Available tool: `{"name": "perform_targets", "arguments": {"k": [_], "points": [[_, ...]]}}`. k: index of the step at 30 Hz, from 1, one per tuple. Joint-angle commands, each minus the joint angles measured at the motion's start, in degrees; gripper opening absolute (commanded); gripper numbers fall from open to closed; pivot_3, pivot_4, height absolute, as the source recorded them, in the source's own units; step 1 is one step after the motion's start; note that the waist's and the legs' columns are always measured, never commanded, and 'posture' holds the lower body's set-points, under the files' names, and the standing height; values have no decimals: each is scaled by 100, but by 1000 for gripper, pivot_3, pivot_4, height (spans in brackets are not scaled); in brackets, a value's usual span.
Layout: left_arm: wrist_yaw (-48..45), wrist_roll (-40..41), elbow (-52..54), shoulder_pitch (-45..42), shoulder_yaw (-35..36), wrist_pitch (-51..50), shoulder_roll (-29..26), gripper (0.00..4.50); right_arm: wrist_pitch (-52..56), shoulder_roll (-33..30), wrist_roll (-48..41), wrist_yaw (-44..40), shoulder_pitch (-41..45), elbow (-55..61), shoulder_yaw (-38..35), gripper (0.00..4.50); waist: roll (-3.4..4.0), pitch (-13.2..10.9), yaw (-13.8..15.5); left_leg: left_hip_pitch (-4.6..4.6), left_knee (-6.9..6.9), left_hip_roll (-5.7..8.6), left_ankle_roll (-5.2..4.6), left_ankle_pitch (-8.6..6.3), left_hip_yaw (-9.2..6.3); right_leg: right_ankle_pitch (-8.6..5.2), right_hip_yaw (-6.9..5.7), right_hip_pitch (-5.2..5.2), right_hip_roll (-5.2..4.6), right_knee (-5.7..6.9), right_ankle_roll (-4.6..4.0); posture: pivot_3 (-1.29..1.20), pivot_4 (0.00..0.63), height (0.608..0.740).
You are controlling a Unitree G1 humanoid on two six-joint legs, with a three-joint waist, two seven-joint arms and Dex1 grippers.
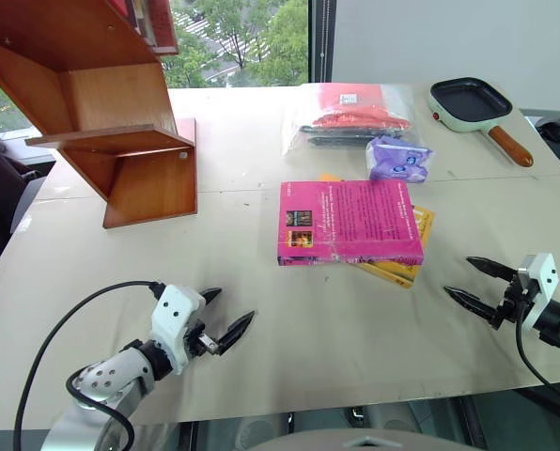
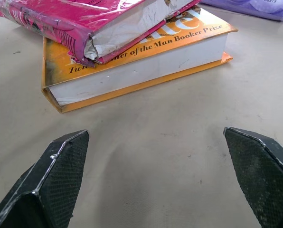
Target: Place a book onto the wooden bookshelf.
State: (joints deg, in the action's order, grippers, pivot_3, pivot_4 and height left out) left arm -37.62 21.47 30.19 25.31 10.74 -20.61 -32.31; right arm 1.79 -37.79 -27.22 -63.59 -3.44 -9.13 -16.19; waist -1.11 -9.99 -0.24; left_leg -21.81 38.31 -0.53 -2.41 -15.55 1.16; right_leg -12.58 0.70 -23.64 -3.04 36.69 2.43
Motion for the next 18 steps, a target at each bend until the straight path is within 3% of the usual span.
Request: {"name": "perform_targets", "arguments": {"k": [1, 18], "points": [[-66, 15, 35, 12, 40, -6, -81, 4449, -75, -44, -89, -57, 3, 145, -129, 4500, 0, 0, 0, 0, 0, 0, 0, 0, 0, 0, 0, 0, 0, 0, 0, 0, 150, 740], [-82, 49, 148, 157, -31, 5, -8, 4449, 59, -214, -91, -136, 90, 131, -148, 4500, 0, 0, 0, 0, 0, 0, 0, 0, 1, 0, 0, 0, -3, 0, -1, 0, 150, 740]]}}
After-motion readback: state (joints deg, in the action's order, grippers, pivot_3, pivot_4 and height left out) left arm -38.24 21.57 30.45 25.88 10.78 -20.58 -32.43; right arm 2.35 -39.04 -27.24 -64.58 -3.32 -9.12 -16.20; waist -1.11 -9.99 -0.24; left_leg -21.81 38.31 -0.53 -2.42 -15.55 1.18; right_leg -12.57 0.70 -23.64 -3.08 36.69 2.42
